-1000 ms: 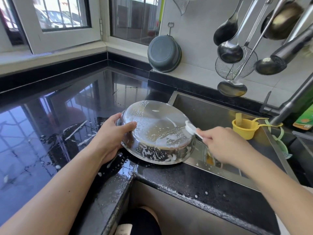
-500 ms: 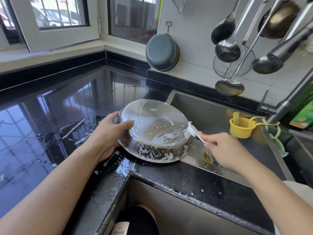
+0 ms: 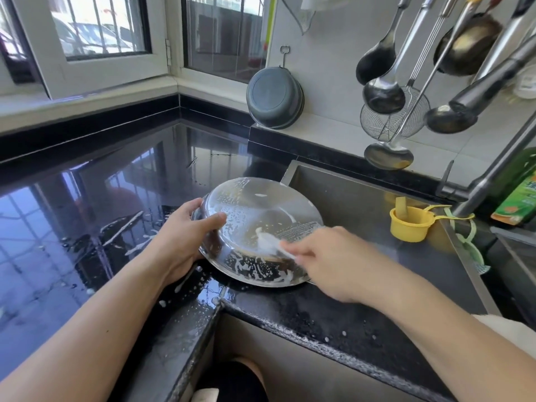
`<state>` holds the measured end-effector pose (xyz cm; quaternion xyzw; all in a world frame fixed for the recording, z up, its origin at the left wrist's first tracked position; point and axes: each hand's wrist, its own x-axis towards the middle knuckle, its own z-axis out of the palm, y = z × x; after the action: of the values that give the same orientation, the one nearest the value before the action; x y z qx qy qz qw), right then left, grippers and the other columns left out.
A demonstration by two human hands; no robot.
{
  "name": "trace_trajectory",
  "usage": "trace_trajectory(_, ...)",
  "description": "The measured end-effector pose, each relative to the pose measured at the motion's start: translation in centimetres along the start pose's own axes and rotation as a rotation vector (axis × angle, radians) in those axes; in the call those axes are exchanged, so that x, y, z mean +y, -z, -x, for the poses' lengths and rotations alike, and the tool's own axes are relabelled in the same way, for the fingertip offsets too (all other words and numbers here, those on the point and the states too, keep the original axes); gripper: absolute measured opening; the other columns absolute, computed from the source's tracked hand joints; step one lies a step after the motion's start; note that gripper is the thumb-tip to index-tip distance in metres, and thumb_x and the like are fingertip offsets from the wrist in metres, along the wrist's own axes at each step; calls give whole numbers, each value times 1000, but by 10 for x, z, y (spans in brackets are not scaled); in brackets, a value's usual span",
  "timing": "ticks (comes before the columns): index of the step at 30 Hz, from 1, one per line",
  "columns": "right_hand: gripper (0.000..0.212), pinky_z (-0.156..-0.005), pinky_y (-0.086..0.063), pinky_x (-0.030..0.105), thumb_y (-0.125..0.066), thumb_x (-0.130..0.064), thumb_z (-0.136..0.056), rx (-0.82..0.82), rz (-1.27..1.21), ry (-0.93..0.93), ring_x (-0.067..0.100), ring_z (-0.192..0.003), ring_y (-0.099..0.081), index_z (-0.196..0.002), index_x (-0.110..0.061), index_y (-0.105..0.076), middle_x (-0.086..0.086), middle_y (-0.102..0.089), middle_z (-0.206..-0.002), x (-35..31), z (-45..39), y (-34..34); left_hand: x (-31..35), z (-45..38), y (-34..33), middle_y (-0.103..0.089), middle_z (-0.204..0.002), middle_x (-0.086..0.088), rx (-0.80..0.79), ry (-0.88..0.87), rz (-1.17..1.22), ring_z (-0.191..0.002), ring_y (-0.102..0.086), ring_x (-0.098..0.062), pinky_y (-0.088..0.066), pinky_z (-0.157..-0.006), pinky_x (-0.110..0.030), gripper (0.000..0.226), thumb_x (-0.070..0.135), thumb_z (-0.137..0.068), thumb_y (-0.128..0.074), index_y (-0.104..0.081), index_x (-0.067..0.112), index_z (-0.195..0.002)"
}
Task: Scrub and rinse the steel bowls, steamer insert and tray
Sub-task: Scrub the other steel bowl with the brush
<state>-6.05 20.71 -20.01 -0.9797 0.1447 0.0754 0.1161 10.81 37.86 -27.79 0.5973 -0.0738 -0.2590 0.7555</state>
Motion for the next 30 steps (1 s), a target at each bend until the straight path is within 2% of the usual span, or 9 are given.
trace_trajectory(4, 45, -75, -50, 38, -45, -19, -97, 129, 171, -228, 32, -83, -58, -138, -34, -57, 8, -53, -100, 7, -16, 11, 0, 3, -2, -75, -113, -11, 2, -15, 7, -93, -78, -32, -63, -79, -56, 38, 5, -96, -70, -57, 23, -127)
trace_trajectory(7, 42, -57, -43, 31, -49, -19, -94, 65, 84, -20, 20, -68, -55, -132, -35, -59, 2, -62, -90, -20, 0, -5, 0, 1, -1, -74, -116, -13, 3, 1, 23, -92, -78, -31, -64, -74, -54, 47, 5, -96, -70, -55, 20, -137)
trace_trajectory(9, 39, -61, -42, 33, -51, -23, -95, 74, 121, 4, 24, -75, -57, -131, -37, -58, 3, -65, -96, -16, -2, -7, -1, -1, 1, -73, -119, -14, 10, 7, 22, -93, -78, -32, -65, -70, -51, 53, 5, -96, -70, -52, 16, -144)
trace_trajectory(13, 40, -70, -45, 36, -46, -20, -96, 178, 232, -329, 32, -81, -54, -133, -26, -60, 6, -51, -92, 21, -19, 13, -2, -1, 1, -69, -128, -15, 20, -3, 17, -96, -77, -31, -64, -74, -51, 64, 7, -94, -73, -47, 17, -151)
trace_trajectory(17, 43, -68, -41, 30, -46, -25, -100, 43, 51, -43, 24, -77, -53, -133, -49, -58, -5, -57, -97, -6, -7, -4, -3, -3, 1, -68, -129, -15, 22, 7, 16, -95, -77, -32, -64, -72, -52, 66, 7, -94, -73, -45, 17, -153)
trace_trajectory(21, 37, -64, -43, 34, -48, -24, -99, 162, 134, -213, 26, -77, -58, -133, -29, -62, 4, -59, -97, 10, -28, 7, -2, -1, 0, -72, -119, -14, 6, -10, 4, -92, -78, -30, -64, -74, -52, 56, 5, -95, -70, -51, 15, -147)
trace_trajectory(25, 41, -62, -37, 28, -47, -24, -100, 67, 51, 21, 20, -72, -49, -133, -43, -60, -2, -56, -95, -22, -15, -9, -2, -2, 1, -71, -120, -13, 11, 5, 6, -89, -78, -29, -64, -73, -52, 58, 5, -95, -70, -49, 16, -148)
trace_trajectory(27, 39, -68, -40, 30, -48, -22, -97, 99, 95, -59, 24, -76, -50, -131, -37, -63, 2, -59, -98, -13, -25, -2, -2, -3, 1, -71, -120, -13, 7, 3, 9, -89, -78, -29, -65, -70, -49, 59, 5, -95, -70, -48, 16, -149)
trace_trajectory(30, 33, -66, -42, 36, -48, -17, -94, 196, 202, -219, 29, -77, -54, -124, -21, -62, 2, -49, -81, 1, -31, 8, -3, -3, 2, -71, -121, -14, 0, 2, 7, -90, -78, -30, -64, -71, -49, 59, 5, -95, -70, -48, 16, -149)
